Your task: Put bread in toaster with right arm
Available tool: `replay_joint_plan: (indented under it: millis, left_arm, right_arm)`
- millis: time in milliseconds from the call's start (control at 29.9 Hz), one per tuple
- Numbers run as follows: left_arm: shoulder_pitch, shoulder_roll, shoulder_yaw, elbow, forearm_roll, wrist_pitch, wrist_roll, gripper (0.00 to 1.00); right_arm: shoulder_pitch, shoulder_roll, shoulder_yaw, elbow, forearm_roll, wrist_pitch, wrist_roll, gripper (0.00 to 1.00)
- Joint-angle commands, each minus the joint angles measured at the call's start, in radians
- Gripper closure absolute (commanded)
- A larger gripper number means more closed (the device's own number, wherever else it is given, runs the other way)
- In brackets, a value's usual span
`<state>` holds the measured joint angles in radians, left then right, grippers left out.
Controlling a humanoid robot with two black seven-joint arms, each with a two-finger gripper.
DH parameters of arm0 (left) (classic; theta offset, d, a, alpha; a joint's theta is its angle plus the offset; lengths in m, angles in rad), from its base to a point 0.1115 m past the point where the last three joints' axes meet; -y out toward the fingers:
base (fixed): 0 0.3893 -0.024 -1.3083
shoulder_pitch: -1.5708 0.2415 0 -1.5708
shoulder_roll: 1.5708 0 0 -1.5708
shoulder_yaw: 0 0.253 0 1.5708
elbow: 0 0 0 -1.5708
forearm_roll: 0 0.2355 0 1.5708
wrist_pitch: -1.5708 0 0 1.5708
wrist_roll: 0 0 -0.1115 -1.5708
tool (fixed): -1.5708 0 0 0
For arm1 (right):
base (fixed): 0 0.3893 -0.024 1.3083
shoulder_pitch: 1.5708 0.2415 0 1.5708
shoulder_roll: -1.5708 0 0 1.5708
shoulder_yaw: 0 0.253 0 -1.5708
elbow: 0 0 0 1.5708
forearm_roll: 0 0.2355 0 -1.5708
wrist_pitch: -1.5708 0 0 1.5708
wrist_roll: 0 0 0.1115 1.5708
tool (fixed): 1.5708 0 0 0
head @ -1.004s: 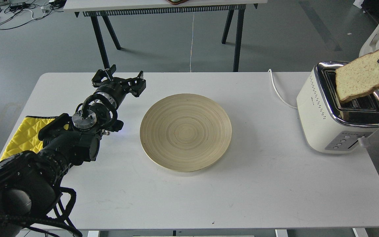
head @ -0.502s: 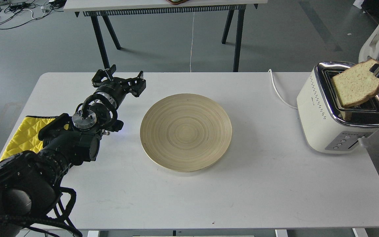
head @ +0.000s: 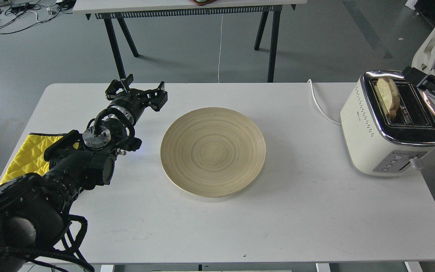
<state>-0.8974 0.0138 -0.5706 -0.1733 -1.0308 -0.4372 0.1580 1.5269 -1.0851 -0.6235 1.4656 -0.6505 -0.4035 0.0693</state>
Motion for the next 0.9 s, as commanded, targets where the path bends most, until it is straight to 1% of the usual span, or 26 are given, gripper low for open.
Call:
replay_joint_plan:
  millis: [0,100,167,268,368,502,602,736,836,870]
  left_arm:
    - [0.0,0.0,0.0,0.0,0.0,0.0,0.0,0.0]
    - [0.0,0.0,0.0,0.0,0.0,0.0,0.0,0.0]
    - [0.0,0.0,0.0,0.0,0.0,0.0,0.0,0.0]
    - [0.0,0.0,0.0,0.0,0.0,0.0,0.0,0.0]
    - [0.0,0.0,0.0,0.0,0.0,0.0,0.0,0.0]
    - [0.0,0.0,0.0,0.0,0.0,0.0,0.0,0.0]
    - [0.0,0.0,0.0,0.0,0.001,0.0,0.0,0.0]
    - [0.0,0.0,0.0,0.0,0.0,0.0,0.0,0.0]
    - [0.0,0.0,0.0,0.0,0.0,0.0,0.0,0.0]
    - [0.0,0.0,0.0,0.0,0.0,0.0,0.0,0.0]
  right_arm:
    - [0.001,0.031,0.103,0.022,0.086,0.002,0.001,0.0]
    - [0.001,0.085,0.206,0.036,0.176,0.0,0.001,0.0]
    - [-0.008,0.154,0.283,0.033,0.285,0.006,0.0,0.0]
    - [-0.05,0.255,0.384,0.006,0.506,0.021,0.009,0.0]
    - [-0.094,0.368,0.461,-0.047,0.595,0.046,0.018,0.0]
    - [-0.21,0.491,0.58,-0.14,0.612,0.132,0.07,0.0]
    - [-0.324,0.548,0.714,-0.204,0.612,0.237,0.11,0.0]
    - [-0.465,0.614,0.856,-0.33,0.647,0.428,0.153,0.0]
    - [-0.539,0.648,0.909,-0.48,0.783,0.65,0.191,0.0]
    - [-0.553,0.656,0.91,-0.531,0.826,0.726,0.196,0.0]
